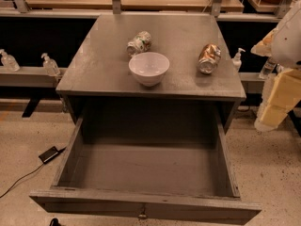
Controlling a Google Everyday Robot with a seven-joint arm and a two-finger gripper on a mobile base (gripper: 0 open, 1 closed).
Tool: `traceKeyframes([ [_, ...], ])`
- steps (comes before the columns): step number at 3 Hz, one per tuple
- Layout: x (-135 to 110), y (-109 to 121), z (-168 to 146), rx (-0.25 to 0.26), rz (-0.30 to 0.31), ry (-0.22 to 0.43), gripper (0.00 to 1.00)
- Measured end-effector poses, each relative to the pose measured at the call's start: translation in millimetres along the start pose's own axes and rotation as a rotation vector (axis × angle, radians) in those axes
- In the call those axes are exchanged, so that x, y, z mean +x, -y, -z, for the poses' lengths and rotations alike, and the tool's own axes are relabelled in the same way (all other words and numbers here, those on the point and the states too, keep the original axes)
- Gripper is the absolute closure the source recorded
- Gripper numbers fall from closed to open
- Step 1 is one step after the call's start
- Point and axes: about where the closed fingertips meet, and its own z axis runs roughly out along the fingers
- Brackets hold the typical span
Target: Place 7up can into top drawer
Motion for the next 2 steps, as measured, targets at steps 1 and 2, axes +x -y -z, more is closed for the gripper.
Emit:
traceKeyframes([
  [1,-1.1,2.6,0.7,0.010,0.013,0.003,0.00],
  [2,-16.1,29.3,-6.6,0.039,0.118,0.000,0.00],
])
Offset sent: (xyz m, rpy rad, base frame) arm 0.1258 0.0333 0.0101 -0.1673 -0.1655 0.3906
